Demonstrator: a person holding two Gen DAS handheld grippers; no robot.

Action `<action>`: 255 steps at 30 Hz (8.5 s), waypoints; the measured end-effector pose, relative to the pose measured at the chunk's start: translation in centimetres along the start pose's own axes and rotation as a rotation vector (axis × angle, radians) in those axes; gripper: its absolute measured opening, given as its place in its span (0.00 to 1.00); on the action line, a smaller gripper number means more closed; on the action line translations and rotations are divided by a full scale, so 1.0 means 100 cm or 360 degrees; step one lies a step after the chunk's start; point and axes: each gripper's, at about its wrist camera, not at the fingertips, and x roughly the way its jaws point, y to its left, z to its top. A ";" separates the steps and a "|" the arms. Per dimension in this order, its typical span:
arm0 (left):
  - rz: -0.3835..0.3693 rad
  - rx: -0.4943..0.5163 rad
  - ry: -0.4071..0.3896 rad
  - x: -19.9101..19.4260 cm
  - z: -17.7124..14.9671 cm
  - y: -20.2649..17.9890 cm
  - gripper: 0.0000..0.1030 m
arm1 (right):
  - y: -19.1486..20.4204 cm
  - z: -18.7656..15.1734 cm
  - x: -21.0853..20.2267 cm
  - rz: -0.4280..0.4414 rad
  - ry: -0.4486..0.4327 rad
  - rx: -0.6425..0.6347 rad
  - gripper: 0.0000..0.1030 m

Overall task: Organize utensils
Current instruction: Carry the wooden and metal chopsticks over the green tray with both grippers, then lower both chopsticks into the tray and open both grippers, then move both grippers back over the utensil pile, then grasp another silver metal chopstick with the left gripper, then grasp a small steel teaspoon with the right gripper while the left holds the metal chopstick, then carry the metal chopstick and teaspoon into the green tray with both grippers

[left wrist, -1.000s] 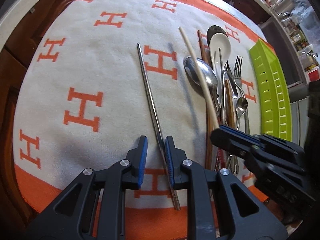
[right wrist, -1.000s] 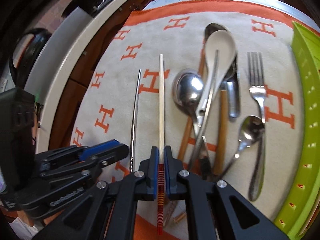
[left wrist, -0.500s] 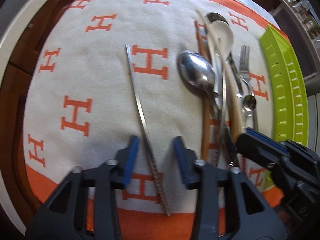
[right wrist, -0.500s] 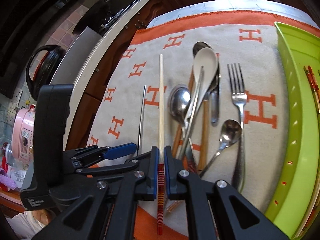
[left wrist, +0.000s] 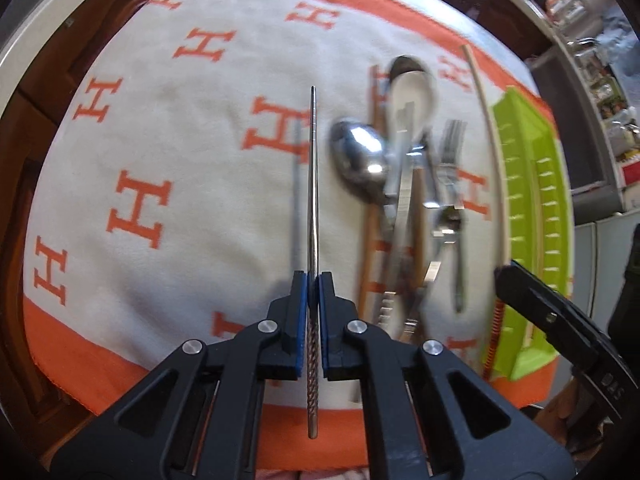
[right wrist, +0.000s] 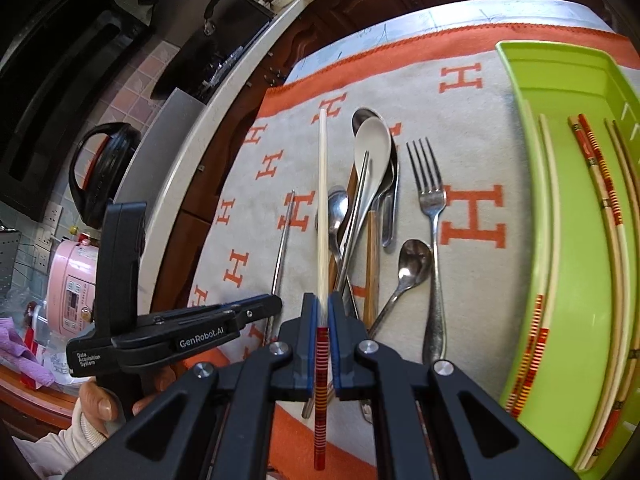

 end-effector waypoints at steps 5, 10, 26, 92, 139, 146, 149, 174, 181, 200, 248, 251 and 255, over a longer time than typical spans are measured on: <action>-0.0135 0.0071 -0.0035 -0.024 0.000 -0.030 0.03 | -0.008 -0.001 -0.024 0.0020 -0.0083 0.0031 0.05; -0.0275 0.0216 -0.0079 -0.045 0.003 -0.080 0.03 | -0.016 -0.004 -0.051 0.0010 -0.0167 0.0072 0.05; -0.0399 0.0435 -0.0011 0.008 0.030 -0.212 0.03 | -0.086 -0.006 -0.114 -0.0332 -0.0358 0.0276 0.06; 0.0103 0.0192 -0.0439 -0.072 -0.037 -0.002 0.44 | 0.012 -0.041 -0.071 -0.0630 -0.0228 0.0034 0.07; -0.0188 0.0458 0.0030 0.041 0.011 -0.049 0.09 | -0.002 -0.016 -0.003 -0.0453 0.0000 0.0050 0.07; -0.0188 0.0448 0.0062 0.048 0.017 -0.054 0.18 | -0.003 -0.017 -0.004 -0.0427 0.0002 0.0057 0.07; -0.0199 0.0407 0.0077 0.048 0.019 -0.051 0.14 | -0.004 -0.018 -0.004 -0.0421 -0.0001 0.0057 0.07; -0.0377 0.0317 0.0047 0.032 0.007 -0.028 0.03 | 0.006 -0.022 -0.006 -0.0411 -0.0006 0.0038 0.07; -0.0425 0.0254 -0.0069 0.004 0.001 -0.003 0.03 | 0.011 -0.021 0.007 -0.0346 0.0063 0.0024 0.07; -0.0506 0.0200 -0.0109 -0.004 0.001 0.027 0.03 | 0.004 -0.012 0.045 -0.0508 0.0198 0.0100 0.12; -0.0485 0.0530 -0.0062 -0.002 0.018 -0.207 0.03 | -0.072 -0.003 -0.125 -0.0648 -0.0419 0.0233 0.02; -0.0439 0.0527 -0.0026 0.016 0.016 -0.213 0.03 | -0.086 -0.003 -0.120 -0.0649 -0.0372 0.0246 0.02; -0.0387 0.0516 0.0033 0.033 0.012 -0.214 0.04 | -0.097 -0.001 -0.108 -0.0666 -0.0314 0.0246 0.02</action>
